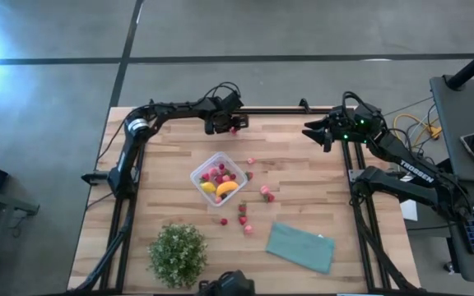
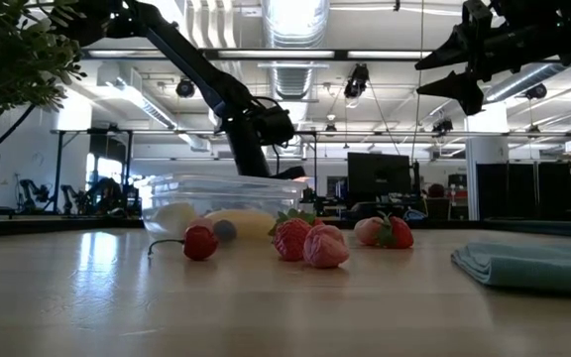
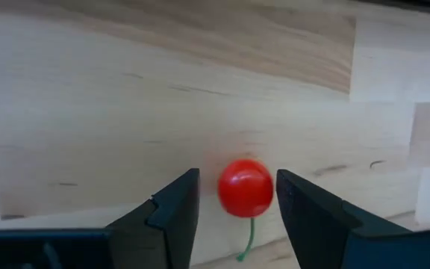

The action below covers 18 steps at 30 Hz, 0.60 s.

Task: Pick and placing Produce into tupperware
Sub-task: Put the top red cherry into the transparent bin

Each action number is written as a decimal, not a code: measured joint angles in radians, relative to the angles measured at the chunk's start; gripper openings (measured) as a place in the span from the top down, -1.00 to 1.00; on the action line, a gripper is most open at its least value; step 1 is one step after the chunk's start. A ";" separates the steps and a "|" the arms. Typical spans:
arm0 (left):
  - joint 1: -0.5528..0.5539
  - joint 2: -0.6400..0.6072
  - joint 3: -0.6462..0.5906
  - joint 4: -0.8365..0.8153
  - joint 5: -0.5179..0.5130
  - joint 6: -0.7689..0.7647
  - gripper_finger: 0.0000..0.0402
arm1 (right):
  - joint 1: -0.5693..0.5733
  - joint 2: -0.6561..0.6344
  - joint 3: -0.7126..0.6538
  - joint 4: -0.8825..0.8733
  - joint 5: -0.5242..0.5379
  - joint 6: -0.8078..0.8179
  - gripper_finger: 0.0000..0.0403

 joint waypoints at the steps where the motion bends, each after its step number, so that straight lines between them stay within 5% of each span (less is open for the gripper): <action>1: 0.002 0.000 0.000 0.000 0.000 0.000 0.23 | 0.000 0.000 0.000 0.000 0.000 0.000 -0.12; 8: 0.012 0.000 0.000 0.008 0.000 0.009 0.52 | 0.000 0.000 0.000 0.000 0.000 0.000 -0.12; 18: 0.011 -0.001 -0.001 0.005 0.024 0.035 0.58 | 0.000 0.000 0.000 0.000 0.000 0.000 -0.12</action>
